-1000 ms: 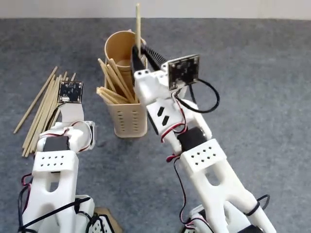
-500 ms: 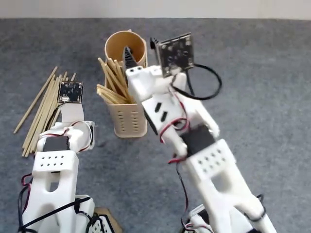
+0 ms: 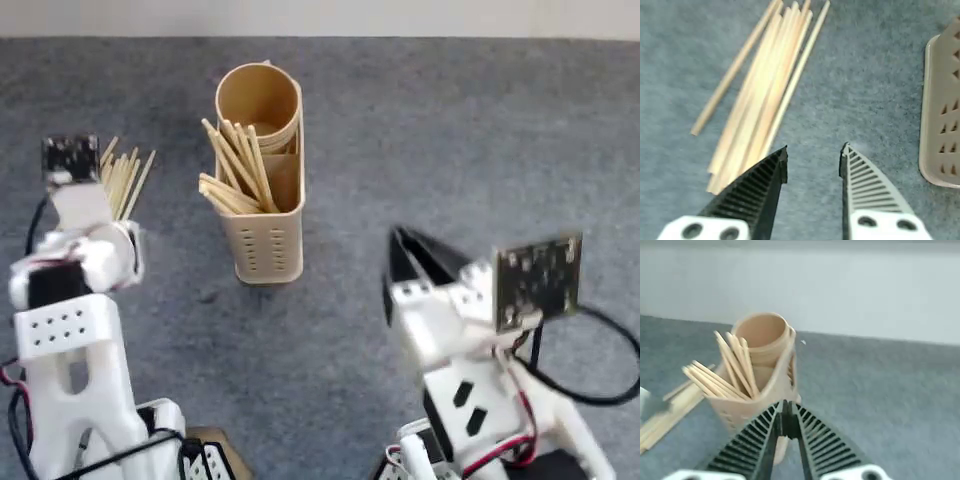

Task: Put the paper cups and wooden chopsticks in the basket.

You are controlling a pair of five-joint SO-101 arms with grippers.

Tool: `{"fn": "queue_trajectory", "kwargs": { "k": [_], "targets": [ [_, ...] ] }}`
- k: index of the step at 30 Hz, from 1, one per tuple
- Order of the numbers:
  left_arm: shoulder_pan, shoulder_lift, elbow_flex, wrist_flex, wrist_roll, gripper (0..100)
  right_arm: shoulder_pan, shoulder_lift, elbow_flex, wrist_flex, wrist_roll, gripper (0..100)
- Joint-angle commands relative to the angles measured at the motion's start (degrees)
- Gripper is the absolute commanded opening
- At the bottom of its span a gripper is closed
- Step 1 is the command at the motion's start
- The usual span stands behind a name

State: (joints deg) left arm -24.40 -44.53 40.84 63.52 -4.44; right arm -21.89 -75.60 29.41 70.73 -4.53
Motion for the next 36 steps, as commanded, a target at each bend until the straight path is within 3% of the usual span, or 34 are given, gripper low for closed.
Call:
{"fn": "queue_trajectory", "kwargs": {
  "k": [1,6,9,17,23,36],
  "targets": [
    [-2.2,-1.0,-15.2,8.9,-4.8,20,5.1,-10.0,15.5,1.5,0.8,0.5],
    [-2.8,5.5,-22.7,16.7,-9.8,20,8.1,-29.0,42.0,-4.1,0.9,0.5],
    [-3.4,13.7,-24.3,18.1,-10.9,20,10.2,-29.2,53.8,-6.9,0.9,0.5],
    [-3.2,31.4,-31.7,17.8,-10.7,20,18.2,-29.8,64.7,-14.5,0.9,0.5],
    [-2.6,43.5,-39.2,17.8,-10.6,20,18.7,-29.4,75.6,-16.3,0.9,0.5],
    [-1.6,60.1,-51.1,18.1,-10.9,20,18.7,-29.0,75.1,-15.8,0.9,0.5]
  ]
}}
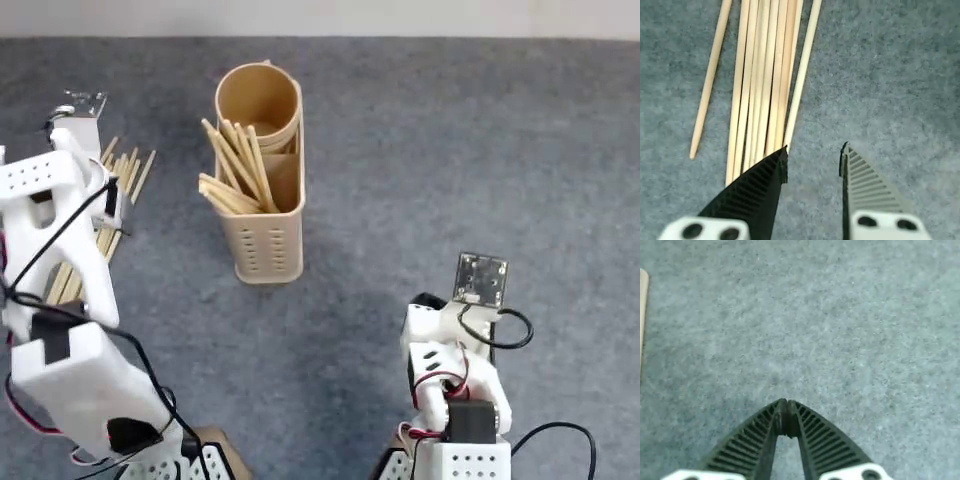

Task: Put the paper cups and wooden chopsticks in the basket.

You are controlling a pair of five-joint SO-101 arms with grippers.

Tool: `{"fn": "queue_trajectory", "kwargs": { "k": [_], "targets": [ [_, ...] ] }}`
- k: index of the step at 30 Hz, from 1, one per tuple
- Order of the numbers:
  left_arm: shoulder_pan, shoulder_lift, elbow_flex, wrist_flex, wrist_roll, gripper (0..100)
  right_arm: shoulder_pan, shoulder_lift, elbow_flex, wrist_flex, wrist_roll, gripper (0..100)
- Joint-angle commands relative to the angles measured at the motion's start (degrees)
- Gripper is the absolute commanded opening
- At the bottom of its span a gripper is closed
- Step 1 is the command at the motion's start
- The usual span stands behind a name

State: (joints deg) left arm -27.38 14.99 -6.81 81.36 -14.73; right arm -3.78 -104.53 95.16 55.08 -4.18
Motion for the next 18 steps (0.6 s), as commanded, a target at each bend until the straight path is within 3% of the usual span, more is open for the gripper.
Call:
{"fn": "queue_trajectory", "kwargs": {
  "k": [1,10,18],
  "targets": [
    [1.6,1.4,-4.4,0.4,-0.6,20,0.6,0.0,9.4,-0.1,0.5,0.5],
    [7.5,8.7,-8.9,-0.1,0.5,20,0.6,0.0,9.3,-0.1,0.5,0.5],
    [3.6,16.1,-18.0,0.4,2.2,20,0.6,0.0,9.3,-0.1,0.5,0.5]
  ]
}}
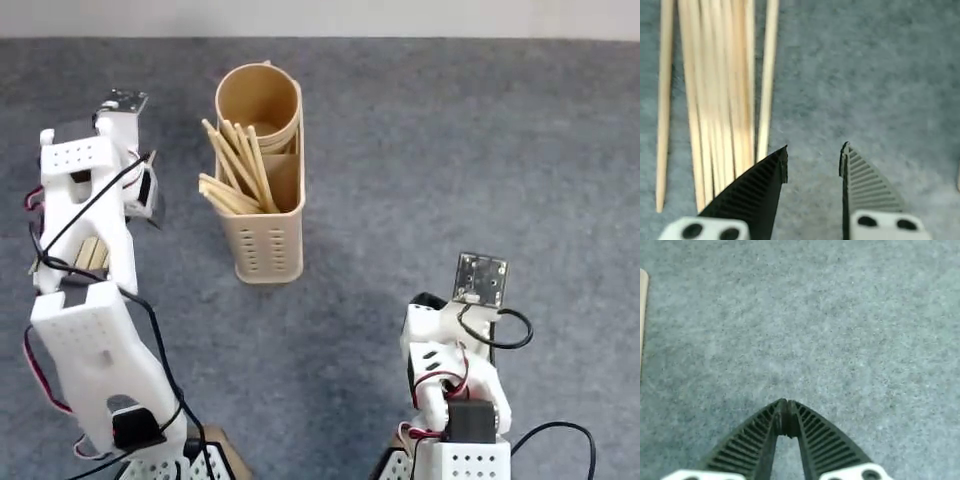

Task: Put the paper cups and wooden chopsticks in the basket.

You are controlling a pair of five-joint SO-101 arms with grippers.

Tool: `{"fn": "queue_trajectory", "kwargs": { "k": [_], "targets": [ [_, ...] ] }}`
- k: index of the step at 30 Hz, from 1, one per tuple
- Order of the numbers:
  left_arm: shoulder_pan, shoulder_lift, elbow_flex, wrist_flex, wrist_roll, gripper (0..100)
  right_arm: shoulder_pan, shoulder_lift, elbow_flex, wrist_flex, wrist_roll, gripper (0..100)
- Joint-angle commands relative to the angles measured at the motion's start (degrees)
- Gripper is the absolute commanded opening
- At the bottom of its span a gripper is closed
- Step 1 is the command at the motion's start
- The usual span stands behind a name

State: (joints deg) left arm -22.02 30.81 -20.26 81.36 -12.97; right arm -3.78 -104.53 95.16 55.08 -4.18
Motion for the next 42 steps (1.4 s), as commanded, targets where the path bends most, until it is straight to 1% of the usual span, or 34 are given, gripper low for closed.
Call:
{"fn": "queue_trajectory", "kwargs": {
  "k": [1,7,15,22,23,25,29,31,33,35,38,40,42],
  "targets": [
    [-2.3,1.1,-5.7,0.3,0.4,20,0.6,0.0,9.3,-0.1,0.5,0.5],
    [-4.3,7.2,-7.4,-0.1,0.3,20,0.6,0.0,9.3,-0.1,0.5,0.5],
    [-4.5,12.7,-7.4,-0.9,0.4,19,0.6,0.0,9.3,-0.1,0.5,0.5],
    [-4.5,12.4,-7.8,-0.4,0.4,6,0.6,0.0,9.3,-0.1,0.5,0.5],
    [-4.4,12.4,-9.0,0.3,0.4,4,0.6,0.0,9.3,-0.1,0.5,0.5],
    [-4.2,12.4,-13.8,5.1,0.4,1,0.6,0.0,9.3,-0.1,0.5,0.5],
    [-3.5,12.5,-27.9,16.2,0.4,0,0.6,0.0,9.3,-0.1,0.5,0.5],
    [-3.4,12.8,-33.8,19.7,0.4,0,0.6,0.0,9.3,-0.1,0.5,0.5],
    [-3.7,12.5,-33.9,20.0,0.4,0,0.6,0.0,9.3,-0.1,0.5,0.5],
    [-5.2,12.6,-31.1,20.0,0.3,0,0.6,0.0,9.3,-0.1,0.5,0.5],
    [-6.5,13.0,-27.8,19.9,-4.7,1,0.6,0.0,9.3,-0.1,0.5,0.5],
    [-7.0,13.1,-27.4,19.9,-6.9,1,0.6,0.0,9.3,-0.1,0.5,0.5],
    [-7.5,13.7,-27.3,19.9,-7.1,5,0.6,0.0,9.3,-0.1,0.5,0.5]
  ]
}}
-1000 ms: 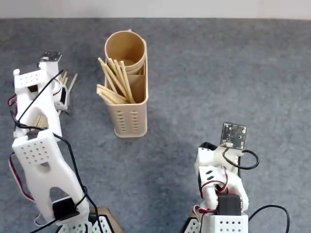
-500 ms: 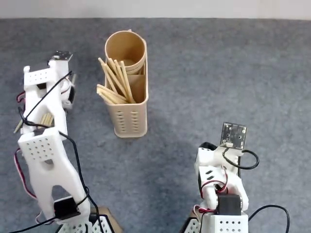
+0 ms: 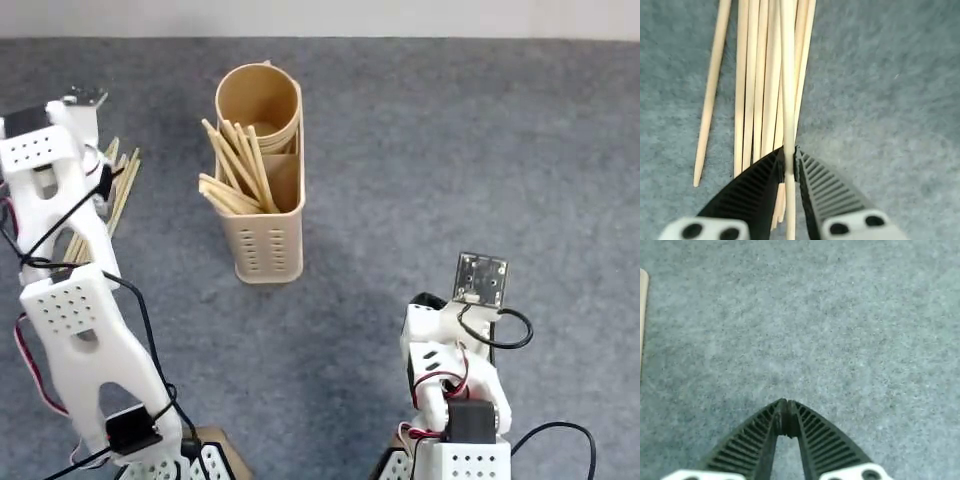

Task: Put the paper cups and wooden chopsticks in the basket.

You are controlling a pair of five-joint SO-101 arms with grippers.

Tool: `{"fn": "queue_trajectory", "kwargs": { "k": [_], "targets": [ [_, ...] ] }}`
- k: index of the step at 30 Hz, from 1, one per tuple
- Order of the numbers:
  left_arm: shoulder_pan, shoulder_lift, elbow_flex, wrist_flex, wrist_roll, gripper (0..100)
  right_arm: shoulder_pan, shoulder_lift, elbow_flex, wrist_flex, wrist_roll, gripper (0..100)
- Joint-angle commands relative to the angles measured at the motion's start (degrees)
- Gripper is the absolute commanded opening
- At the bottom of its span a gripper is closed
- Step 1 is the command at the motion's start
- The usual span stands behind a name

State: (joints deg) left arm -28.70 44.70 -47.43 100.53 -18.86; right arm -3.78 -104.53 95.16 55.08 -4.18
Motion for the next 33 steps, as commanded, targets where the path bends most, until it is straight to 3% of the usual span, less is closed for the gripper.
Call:
{"fn": "queue_trajectory", "kwargs": {
  "k": [1,4,12,16,21,27,33],
  "targets": [
    [-1.5,0.4,-0.6,0.6,-1.3,9,0.6,0.0,9.3,-0.1,0.5,0.5],
    [-3.0,2.4,-0.7,-0.7,-1.7,18,0.6,0.0,9.3,-0.1,0.5,0.5],
    [-4.9,10.2,-0.6,-6.7,-5.1,14,0.6,0.0,9.3,-0.1,0.5,0.5],
    [-4.0,10.1,-0.7,-6.7,-5.1,14,0.6,0.0,9.3,-0.1,0.5,0.5],
    [-2.8,7.2,-3.6,-6.1,-4.9,6,0.6,0.0,9.3,-0.1,0.5,0.5],
    [-1.5,4.6,-8.2,0.0,-4.7,12,0.6,0.0,9.3,-0.1,0.5,0.5],
    [-1.6,4.9,-8.0,0.2,-4.7,13,0.6,0.0,9.3,-0.1,0.5,0.5]
  ]
}}
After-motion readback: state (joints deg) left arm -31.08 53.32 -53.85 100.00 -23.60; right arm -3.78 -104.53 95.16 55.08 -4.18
